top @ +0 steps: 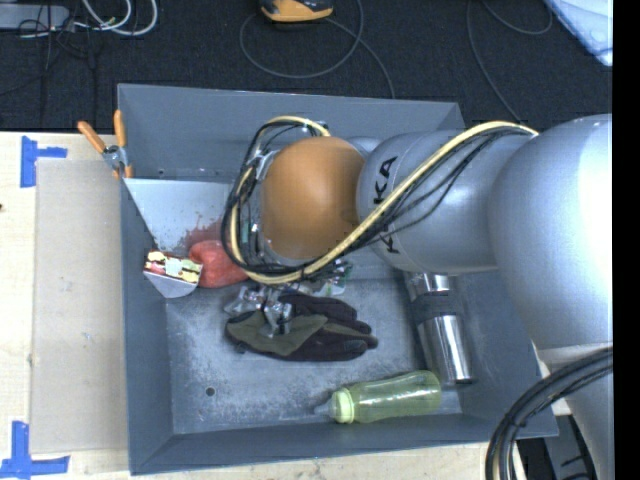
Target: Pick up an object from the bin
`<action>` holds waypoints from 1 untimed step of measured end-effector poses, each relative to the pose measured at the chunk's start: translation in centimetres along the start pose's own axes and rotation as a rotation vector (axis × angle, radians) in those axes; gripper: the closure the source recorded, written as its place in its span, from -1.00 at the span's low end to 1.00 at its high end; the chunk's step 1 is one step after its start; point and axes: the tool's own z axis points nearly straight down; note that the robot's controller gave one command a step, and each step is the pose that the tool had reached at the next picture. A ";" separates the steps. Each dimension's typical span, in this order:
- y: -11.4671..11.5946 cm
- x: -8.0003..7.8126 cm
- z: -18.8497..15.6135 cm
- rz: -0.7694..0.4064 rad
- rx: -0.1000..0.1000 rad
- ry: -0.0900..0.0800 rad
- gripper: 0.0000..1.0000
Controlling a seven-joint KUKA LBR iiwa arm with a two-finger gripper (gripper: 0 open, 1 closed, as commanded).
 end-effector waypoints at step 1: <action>0.0 0.0 0.0 0.001 0.000 0.000 1.00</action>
Offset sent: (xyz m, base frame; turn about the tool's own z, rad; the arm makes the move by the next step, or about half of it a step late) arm -0.0077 0.0103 0.1020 -0.0388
